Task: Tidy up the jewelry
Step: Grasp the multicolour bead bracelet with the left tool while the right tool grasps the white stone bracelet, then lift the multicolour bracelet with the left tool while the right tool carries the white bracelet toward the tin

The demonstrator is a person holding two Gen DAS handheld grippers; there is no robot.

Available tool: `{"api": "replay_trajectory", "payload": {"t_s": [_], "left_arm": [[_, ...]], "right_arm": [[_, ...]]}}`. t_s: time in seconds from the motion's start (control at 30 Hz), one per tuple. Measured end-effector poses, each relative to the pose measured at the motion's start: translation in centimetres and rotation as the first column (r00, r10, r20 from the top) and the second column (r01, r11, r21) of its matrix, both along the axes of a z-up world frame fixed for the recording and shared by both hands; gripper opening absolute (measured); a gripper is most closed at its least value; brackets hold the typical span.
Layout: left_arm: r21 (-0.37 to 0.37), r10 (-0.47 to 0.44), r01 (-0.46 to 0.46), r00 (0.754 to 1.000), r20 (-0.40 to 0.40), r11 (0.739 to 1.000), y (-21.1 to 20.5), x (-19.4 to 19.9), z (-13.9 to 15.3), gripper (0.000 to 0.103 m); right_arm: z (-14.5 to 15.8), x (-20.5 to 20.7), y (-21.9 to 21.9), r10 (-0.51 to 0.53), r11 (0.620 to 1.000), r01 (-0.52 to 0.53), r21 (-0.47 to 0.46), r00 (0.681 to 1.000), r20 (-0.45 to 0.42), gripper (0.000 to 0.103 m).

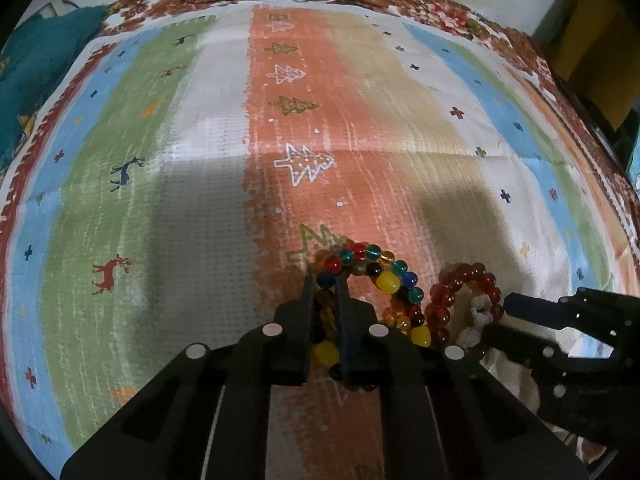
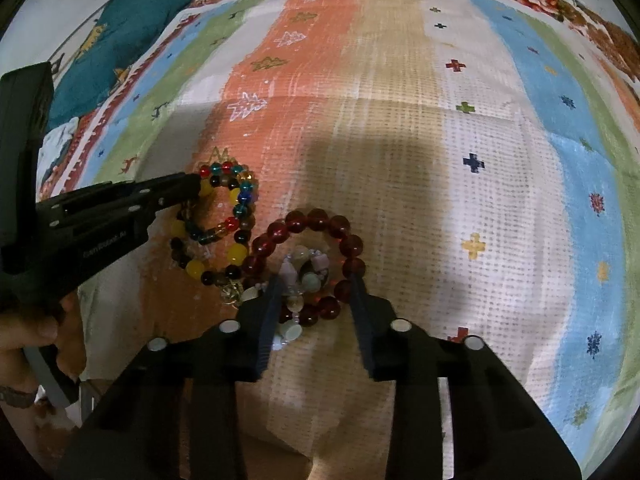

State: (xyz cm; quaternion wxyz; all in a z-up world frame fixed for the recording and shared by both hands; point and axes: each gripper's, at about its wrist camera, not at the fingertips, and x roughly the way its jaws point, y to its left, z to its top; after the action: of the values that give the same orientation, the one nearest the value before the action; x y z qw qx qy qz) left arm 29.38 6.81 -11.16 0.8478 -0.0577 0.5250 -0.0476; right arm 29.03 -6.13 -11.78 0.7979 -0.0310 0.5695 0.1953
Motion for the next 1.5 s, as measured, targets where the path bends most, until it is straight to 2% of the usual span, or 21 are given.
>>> {"api": "replay_trajectory", "payload": {"t_s": [0.17,0.4,0.47,0.67,1.0,1.27,1.5], "left_arm": [[0.017,-0.007,0.007,1.0,0.006,1.0,-0.3,-0.1,0.0,0.009],[0.031,-0.014,0.014,1.0,0.01,0.999,-0.5,-0.2,0.0,0.009],[0.032,-0.012,0.012,1.0,0.011,0.999,-0.5,-0.2,0.0,0.009],[0.013,0.014,-0.014,1.0,0.021,1.0,0.5,-0.6,0.8,0.009],[-0.019,0.016,-0.015,0.998,0.058,1.0,0.4,-1.6,3.3,0.009],[-0.018,0.014,-0.013,0.997,0.08,1.0,-0.2,-2.2,4.6,0.009],[-0.01,0.018,-0.017,0.996,0.089,1.0,-0.2,-2.8,5.2,0.009]], "right_arm": [[-0.1,-0.2,0.4,0.025,1.0,-0.025,0.006,1.0,-0.014,0.019],[-0.3,-0.4,0.6,0.044,0.999,-0.044,0.0,0.999,-0.005,0.015],[-0.5,-0.3,0.5,0.043,0.999,-0.043,0.018,0.999,-0.021,0.01],[0.0,-0.4,0.3,0.041,0.999,-0.041,0.021,0.999,-0.011,0.01],[2.8,-1.1,0.0,0.053,0.998,-0.054,0.027,0.997,0.056,0.01],[5.2,-2.1,0.7,0.097,0.994,-0.101,0.03,0.99,0.107,0.01],[5.7,-2.7,0.8,0.11,0.994,-0.111,0.007,0.986,0.129,0.01]]}}
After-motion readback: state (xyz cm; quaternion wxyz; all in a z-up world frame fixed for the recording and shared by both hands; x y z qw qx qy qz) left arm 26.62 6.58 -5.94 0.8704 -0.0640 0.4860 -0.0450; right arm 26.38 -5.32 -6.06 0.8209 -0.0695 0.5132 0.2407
